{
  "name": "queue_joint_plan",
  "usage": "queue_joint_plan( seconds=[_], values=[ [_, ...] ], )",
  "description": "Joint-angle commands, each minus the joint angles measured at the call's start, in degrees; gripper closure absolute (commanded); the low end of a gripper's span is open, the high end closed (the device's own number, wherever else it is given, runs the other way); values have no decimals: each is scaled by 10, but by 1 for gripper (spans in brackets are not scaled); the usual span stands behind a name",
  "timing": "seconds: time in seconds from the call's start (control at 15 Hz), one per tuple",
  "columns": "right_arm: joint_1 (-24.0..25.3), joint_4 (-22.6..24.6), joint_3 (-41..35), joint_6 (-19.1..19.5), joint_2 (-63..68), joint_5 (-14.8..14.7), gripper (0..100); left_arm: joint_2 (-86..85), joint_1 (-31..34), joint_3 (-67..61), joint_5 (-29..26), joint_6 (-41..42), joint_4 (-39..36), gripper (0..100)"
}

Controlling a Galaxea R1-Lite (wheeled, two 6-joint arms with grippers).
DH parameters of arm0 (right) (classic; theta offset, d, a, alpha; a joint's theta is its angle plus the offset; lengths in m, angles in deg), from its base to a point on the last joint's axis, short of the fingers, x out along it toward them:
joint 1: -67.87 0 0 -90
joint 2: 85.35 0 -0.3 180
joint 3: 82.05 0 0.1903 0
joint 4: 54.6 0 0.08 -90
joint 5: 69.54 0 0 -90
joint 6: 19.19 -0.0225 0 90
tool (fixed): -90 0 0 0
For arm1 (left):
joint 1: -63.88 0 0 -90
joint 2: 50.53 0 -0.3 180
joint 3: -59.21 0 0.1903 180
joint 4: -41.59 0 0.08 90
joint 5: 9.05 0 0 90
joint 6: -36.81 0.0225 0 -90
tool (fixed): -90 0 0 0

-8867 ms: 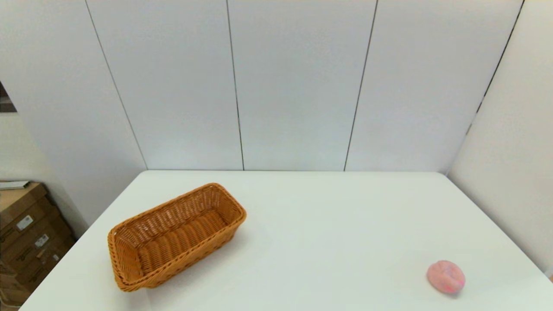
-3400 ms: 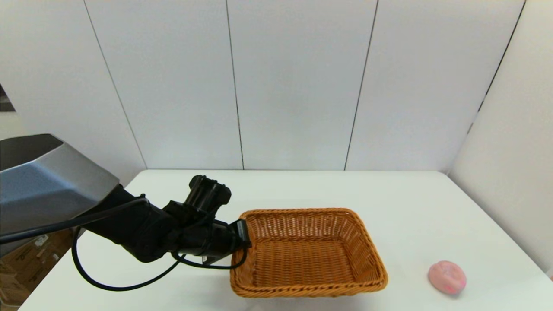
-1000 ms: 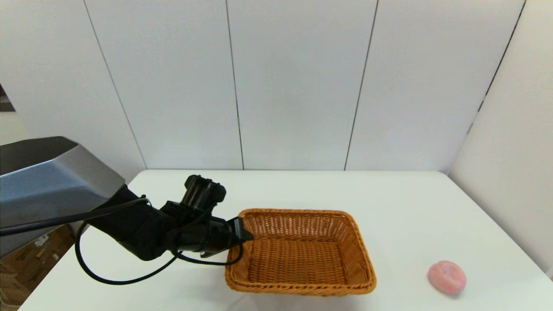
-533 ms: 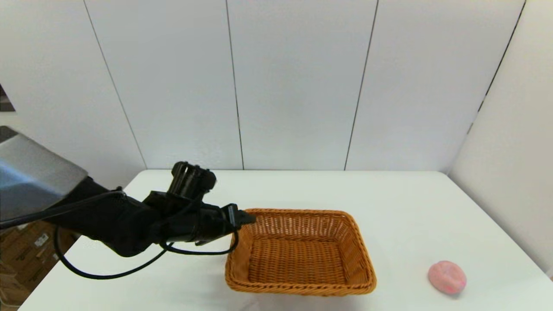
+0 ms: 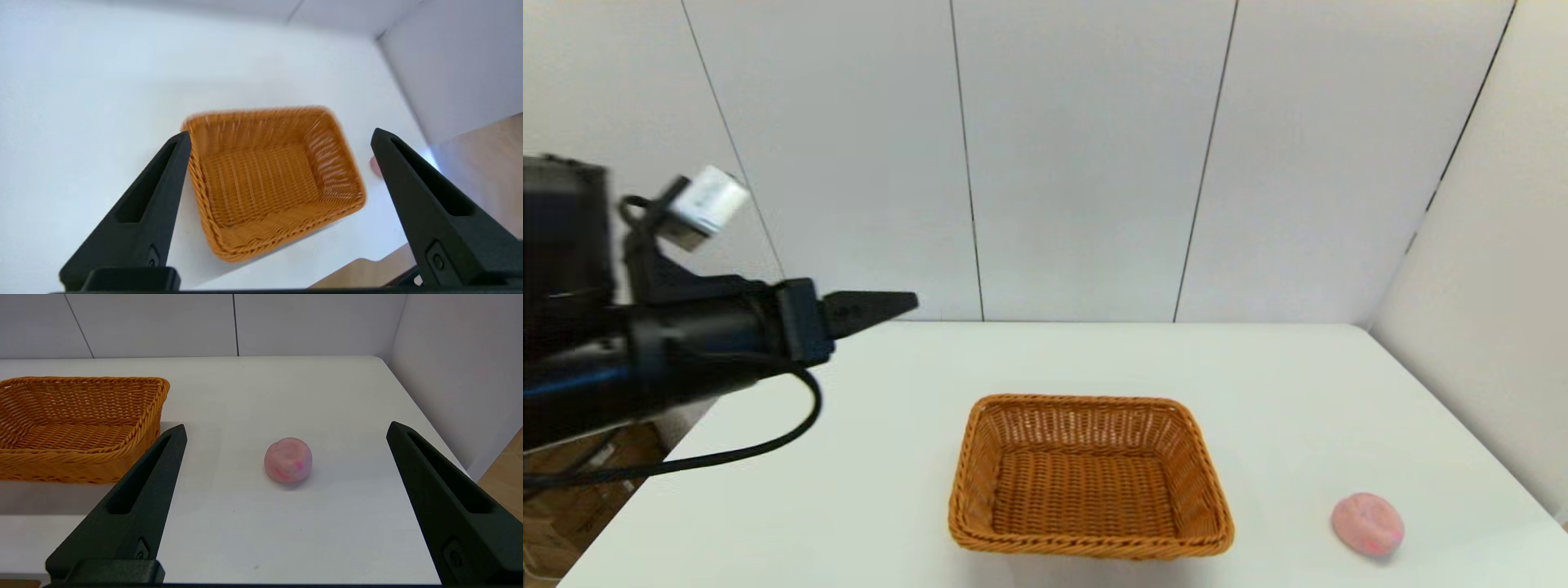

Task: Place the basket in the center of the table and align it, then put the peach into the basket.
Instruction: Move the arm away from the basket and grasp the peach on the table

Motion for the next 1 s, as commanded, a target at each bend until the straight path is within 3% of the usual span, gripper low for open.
queue_joint_plan(
  seconds=[0.07, 0.6, 1.0],
  values=[
    [0, 0, 0, 0, 1, 0, 0, -311, 65, -16, 70, 46, 119, 0],
    [0, 0, 0, -1, 1, 0, 0, -606, 249, -244, 54, 163, 124, 0],
    [0, 0, 0, 0, 1, 0, 0, -755, 257, -421, 65, 228, 118, 0]
  ],
)
